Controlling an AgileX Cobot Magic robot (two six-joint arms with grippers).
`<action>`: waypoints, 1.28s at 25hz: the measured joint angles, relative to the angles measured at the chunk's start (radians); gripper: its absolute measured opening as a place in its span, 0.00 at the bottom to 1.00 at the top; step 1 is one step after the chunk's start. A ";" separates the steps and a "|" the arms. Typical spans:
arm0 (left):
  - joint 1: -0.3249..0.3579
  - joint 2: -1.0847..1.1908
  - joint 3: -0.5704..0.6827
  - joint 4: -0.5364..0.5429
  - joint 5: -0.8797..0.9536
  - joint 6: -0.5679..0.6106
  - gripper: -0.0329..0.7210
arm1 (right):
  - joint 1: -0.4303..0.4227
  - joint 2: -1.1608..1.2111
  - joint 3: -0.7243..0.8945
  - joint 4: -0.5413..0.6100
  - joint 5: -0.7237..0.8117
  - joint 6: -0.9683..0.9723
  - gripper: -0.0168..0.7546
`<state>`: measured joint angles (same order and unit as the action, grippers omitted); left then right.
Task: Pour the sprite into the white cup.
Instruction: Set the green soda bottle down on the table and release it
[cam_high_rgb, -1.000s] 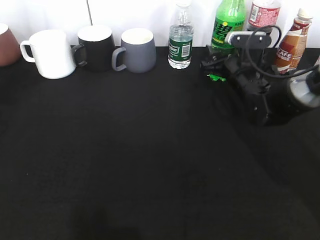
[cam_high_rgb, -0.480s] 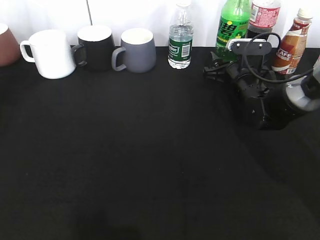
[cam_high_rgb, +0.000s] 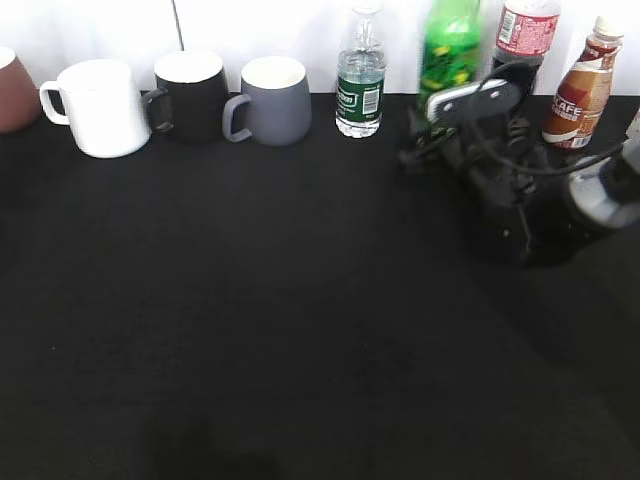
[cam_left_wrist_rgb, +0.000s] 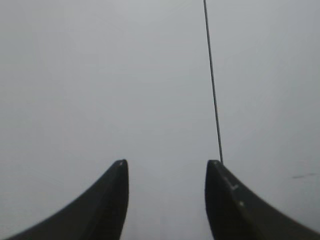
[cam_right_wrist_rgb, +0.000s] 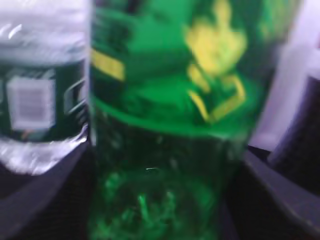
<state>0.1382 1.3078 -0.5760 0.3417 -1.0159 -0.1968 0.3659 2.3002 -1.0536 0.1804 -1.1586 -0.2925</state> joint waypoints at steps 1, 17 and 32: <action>0.000 0.000 0.000 0.000 0.000 0.000 0.55 | 0.008 0.000 0.009 0.005 -0.015 -0.003 0.75; 0.000 0.002 0.000 0.000 0.040 0.000 0.55 | 0.027 -0.112 0.053 0.171 0.061 0.128 0.74; 0.000 0.003 0.000 0.000 0.040 0.000 0.55 | 0.029 -0.113 0.053 0.083 0.090 0.218 0.86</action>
<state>0.1382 1.3108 -0.5760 0.3417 -0.9757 -0.1968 0.3952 2.1876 -1.0003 0.2632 -1.0683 -0.0743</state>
